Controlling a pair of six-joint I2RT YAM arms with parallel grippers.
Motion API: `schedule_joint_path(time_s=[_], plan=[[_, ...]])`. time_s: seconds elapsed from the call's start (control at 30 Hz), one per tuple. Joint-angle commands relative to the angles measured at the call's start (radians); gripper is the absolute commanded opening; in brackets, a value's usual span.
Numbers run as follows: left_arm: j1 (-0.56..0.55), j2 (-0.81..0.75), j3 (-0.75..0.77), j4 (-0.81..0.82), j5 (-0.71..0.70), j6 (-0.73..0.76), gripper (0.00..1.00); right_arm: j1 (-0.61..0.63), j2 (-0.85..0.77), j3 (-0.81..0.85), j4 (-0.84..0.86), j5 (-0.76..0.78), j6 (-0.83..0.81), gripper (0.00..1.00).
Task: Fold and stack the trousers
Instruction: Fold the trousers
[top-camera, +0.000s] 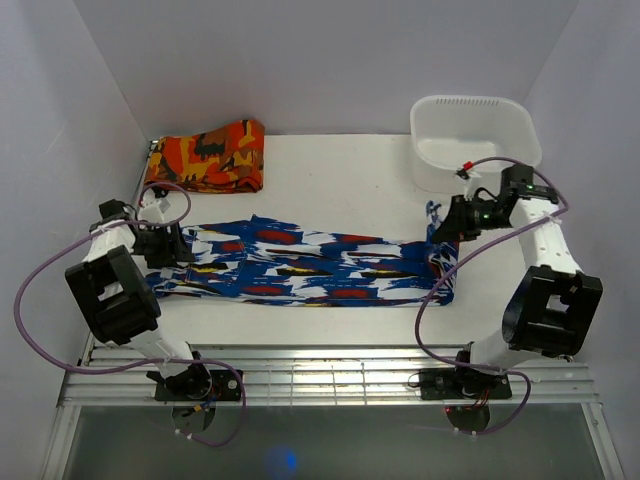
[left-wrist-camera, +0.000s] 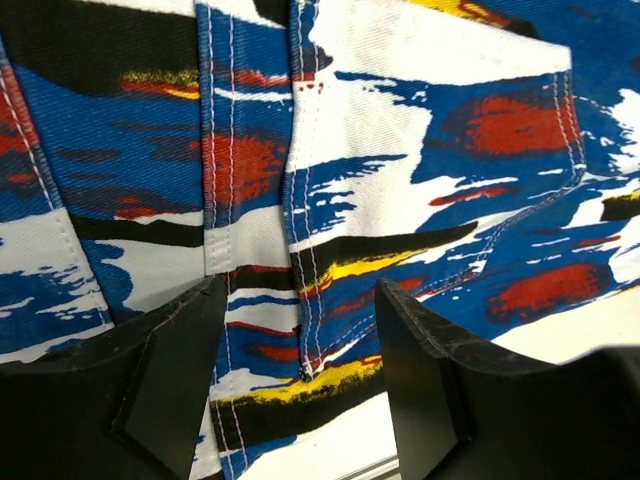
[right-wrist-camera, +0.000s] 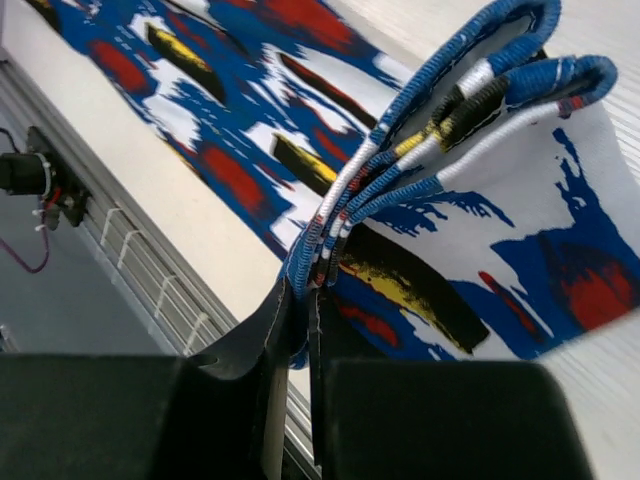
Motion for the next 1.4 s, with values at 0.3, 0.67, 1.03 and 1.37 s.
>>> schedule_joint_path(time_s=[0.3, 0.67, 1.03, 1.37], plan=[[-0.021, 0.035, -0.054, 0.088, -0.058, -0.078, 0.72, 0.566, 0.003, -0.153, 0.747, 0.06, 0.652, 0.08], [-0.023, 0.021, -0.109, 0.103, -0.093, -0.076, 0.75, 0.816, 0.164, -0.18, 1.102, 0.194, 0.967, 0.08], [-0.024, 0.022, -0.133, 0.113, -0.097, -0.076, 0.75, 0.933, 0.267, -0.117, 1.146, 0.268, 1.031, 0.08], [-0.024, 0.013, -0.143, 0.116, -0.103, -0.073, 0.75, 0.97, 0.333, -0.078, 1.169, 0.271, 1.065, 0.08]])
